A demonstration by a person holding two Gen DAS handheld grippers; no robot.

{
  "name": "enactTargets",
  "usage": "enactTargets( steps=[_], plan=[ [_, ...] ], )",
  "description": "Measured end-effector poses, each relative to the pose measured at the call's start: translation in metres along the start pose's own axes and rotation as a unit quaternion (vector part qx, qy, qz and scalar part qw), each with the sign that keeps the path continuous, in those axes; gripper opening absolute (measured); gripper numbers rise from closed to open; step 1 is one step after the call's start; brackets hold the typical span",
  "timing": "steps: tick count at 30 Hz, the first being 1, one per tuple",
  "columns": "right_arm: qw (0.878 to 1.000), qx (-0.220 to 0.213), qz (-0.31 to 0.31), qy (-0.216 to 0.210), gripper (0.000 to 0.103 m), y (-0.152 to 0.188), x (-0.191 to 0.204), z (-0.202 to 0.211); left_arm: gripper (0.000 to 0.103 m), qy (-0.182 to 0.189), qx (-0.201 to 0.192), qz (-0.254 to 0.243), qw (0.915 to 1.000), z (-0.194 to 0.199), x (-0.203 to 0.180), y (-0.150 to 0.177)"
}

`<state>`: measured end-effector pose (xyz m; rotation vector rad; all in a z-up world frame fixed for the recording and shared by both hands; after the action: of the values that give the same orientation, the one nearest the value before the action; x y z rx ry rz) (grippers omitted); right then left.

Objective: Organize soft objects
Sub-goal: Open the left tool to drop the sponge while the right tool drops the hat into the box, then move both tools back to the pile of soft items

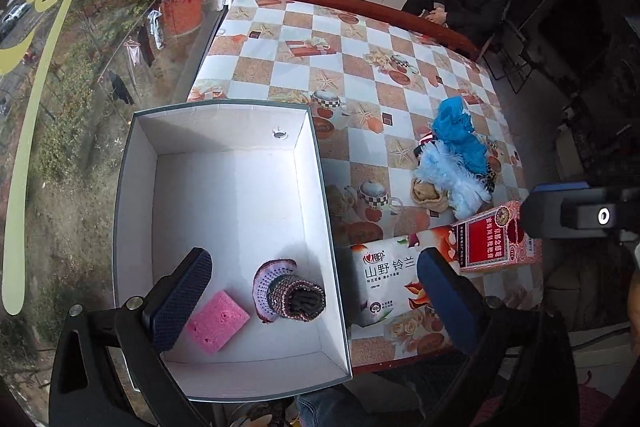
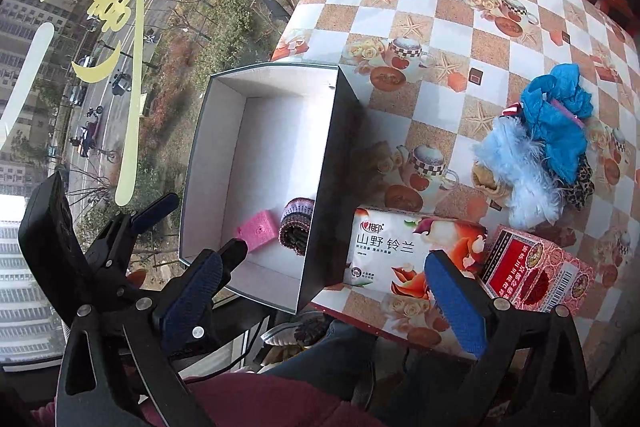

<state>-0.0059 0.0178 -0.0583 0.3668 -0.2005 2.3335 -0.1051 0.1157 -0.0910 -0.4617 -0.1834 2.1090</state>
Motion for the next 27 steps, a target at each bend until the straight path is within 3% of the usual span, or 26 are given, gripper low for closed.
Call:
enactTargets(
  steps=[6, 10, 20, 27],
  plan=[
    [0.992, -0.047, -0.114, 0.026, 0.102, 0.003, -0.102, 0.062, 0.103, 0.0, 0.042, -0.046, 0.9981, -0.034, -0.055, -0.036],
    [0.981, -0.049, -0.18, 0.049, 0.102, 0.01, -0.173, 0.071, 0.103, 0.002, 0.084, -0.077, 0.9936, -0.069, -0.093, -0.054],
    [0.969, 0.024, -0.234, 0.068, 0.102, 0.01, -0.292, 0.016, 0.103, -0.018, 0.178, -0.132, 0.9749, -0.169, -0.163, -0.083],
    [0.967, 0.059, -0.239, 0.062, 0.102, -0.02, -0.335, -0.037, 0.103, -0.018, 0.257, -0.16, 0.9529, -0.223, -0.191, -0.079]
  ],
)
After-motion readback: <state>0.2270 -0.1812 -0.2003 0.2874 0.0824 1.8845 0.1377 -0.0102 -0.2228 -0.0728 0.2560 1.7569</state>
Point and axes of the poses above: each gripper's, at about its wrist camera, not at the fingertips, and z roughly against the way its jaws point, x to its left, y to its underside, the point moved 6 cm from there along -z, roughly the way its jaws point, and after that the axes turned 4 degrees about x, right-handed, at the moved point
